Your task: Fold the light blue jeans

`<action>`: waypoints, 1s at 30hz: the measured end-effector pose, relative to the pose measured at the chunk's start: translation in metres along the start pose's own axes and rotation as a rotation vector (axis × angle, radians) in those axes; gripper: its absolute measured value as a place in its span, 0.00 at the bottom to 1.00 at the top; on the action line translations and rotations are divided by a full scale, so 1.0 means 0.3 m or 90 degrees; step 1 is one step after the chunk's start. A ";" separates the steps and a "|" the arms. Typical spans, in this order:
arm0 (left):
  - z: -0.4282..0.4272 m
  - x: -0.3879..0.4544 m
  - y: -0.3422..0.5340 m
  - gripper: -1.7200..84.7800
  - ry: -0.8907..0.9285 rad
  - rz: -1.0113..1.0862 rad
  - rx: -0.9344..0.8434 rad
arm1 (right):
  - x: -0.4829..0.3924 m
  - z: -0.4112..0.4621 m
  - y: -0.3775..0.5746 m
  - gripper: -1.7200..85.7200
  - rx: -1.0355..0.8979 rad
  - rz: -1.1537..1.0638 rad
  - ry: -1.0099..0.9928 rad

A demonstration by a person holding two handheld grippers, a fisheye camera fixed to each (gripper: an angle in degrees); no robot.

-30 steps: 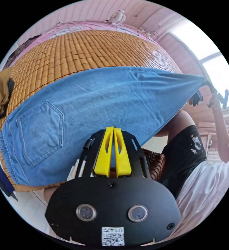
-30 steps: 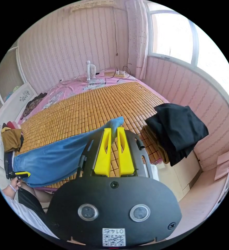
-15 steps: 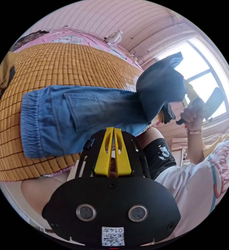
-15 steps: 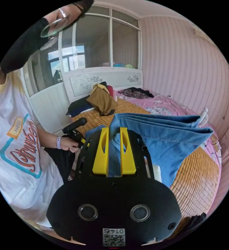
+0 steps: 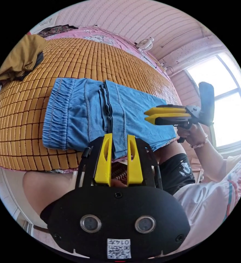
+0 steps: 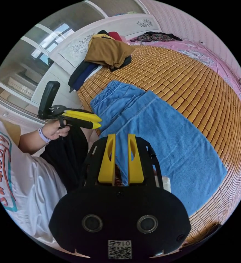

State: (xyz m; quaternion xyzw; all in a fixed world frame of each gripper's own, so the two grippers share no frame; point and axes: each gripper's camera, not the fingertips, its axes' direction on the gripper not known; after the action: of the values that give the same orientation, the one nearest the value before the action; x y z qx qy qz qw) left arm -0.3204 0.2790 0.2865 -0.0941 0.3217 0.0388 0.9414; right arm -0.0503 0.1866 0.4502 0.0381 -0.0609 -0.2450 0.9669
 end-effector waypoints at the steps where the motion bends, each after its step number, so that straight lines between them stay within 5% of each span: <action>1: 0.022 0.019 -0.004 0.13 -0.041 0.005 -0.012 | -0.001 0.006 -0.030 0.10 0.000 -0.004 0.005; 7: 0.090 0.100 0.006 0.10 -0.154 0.066 -0.044 | -0.078 0.149 -0.258 0.11 -0.052 -0.042 0.042; 21: 0.104 0.177 0.048 0.06 -0.164 0.090 -0.055 | 0.036 0.133 -0.575 0.09 -0.054 0.058 0.140; 30: 0.062 0.266 0.079 0.01 -0.142 0.153 -0.045 | 0.001 0.081 -0.613 0.02 -0.046 -0.009 0.137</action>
State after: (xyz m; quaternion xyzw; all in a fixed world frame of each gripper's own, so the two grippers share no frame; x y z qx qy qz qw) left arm -0.2495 0.3070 0.2484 -0.0831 0.2226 0.1728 0.9559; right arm -0.1396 0.0242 0.4552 0.0297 0.0524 -0.2481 0.9669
